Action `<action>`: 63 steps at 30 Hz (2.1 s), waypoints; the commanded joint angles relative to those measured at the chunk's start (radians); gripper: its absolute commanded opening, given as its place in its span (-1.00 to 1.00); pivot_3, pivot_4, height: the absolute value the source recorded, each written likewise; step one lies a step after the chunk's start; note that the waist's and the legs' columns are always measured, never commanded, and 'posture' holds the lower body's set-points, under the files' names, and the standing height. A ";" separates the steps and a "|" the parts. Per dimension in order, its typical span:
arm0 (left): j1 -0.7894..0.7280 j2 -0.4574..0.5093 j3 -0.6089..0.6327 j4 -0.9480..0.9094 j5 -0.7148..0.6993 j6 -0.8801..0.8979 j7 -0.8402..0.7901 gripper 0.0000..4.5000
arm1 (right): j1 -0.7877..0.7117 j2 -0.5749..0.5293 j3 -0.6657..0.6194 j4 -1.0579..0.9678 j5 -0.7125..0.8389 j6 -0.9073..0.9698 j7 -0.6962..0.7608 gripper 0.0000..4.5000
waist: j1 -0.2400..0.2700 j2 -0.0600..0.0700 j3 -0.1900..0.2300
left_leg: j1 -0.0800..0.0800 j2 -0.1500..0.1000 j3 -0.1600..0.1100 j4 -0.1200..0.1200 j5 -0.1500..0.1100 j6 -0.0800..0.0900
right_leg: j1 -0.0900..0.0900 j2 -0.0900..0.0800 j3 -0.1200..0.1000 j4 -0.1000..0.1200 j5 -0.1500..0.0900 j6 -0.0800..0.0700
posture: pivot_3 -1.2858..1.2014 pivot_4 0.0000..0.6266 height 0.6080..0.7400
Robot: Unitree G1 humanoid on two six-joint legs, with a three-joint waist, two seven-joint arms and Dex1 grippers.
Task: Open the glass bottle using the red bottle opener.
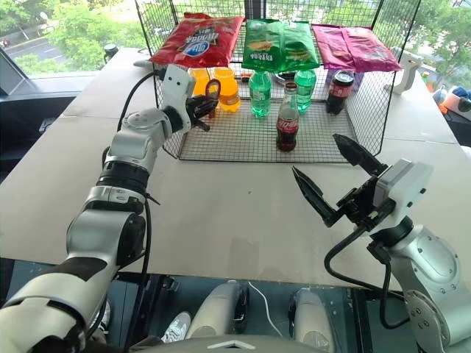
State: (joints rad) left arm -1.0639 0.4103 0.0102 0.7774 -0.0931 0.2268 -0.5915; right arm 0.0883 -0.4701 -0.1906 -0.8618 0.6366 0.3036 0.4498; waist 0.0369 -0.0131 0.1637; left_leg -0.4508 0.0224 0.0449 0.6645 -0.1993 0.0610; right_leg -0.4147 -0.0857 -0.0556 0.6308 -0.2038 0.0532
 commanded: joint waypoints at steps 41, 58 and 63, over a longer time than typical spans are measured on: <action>0.188 -0.232 0.415 -0.683 -0.841 1.038 0.163 -0.97 | -0.184 -0.133 0.195 -0.033 -0.245 0.398 -0.217 1.00 | -0.023 0.000 0.000 | 0.002 0.000 -0.006 0.003 0.000 0.000 | 0.000 0.000 0.002 0.005 -0.001 0.001 | 0.03 -0.52 1.00; 0.052 -0.574 0.582 -0.558 -1.091 1.107 0.716 -0.97 | -0.711 -0.152 0.539 0.006 -0.624 0.888 -0.350 1.00 | -0.020 -0.002 0.001 | 0.001 -0.003 -0.006 0.003 0.000 0.000 | 0.000 -0.001 0.003 0.006 0.001 0.000 | 0.03 -0.52 1.00; 0.061 -0.664 0.537 -0.545 -1.117 1.018 0.802 -0.97 | -0.797 -0.197 0.636 0.007 -0.704 1.011 -0.376 1.00 | -0.022 -0.002 0.001 | 0.001 -0.005 -0.006 0.003 0.000 0.000 | -0.001 -0.001 0.003 0.006 0.002 0.001 | 0.03 -0.52 1.00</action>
State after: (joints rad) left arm -0.9822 -0.1415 0.5744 0.2481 -1.1823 1.2848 0.1885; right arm -0.6777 -0.6425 0.4289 -0.8240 -0.0221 1.2768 0.0968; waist 0.0146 -0.0147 0.1647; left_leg -0.4494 0.0177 0.0385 0.6673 -0.1993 0.0611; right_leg -0.4153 -0.0864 -0.0528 0.6368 -0.2031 0.0519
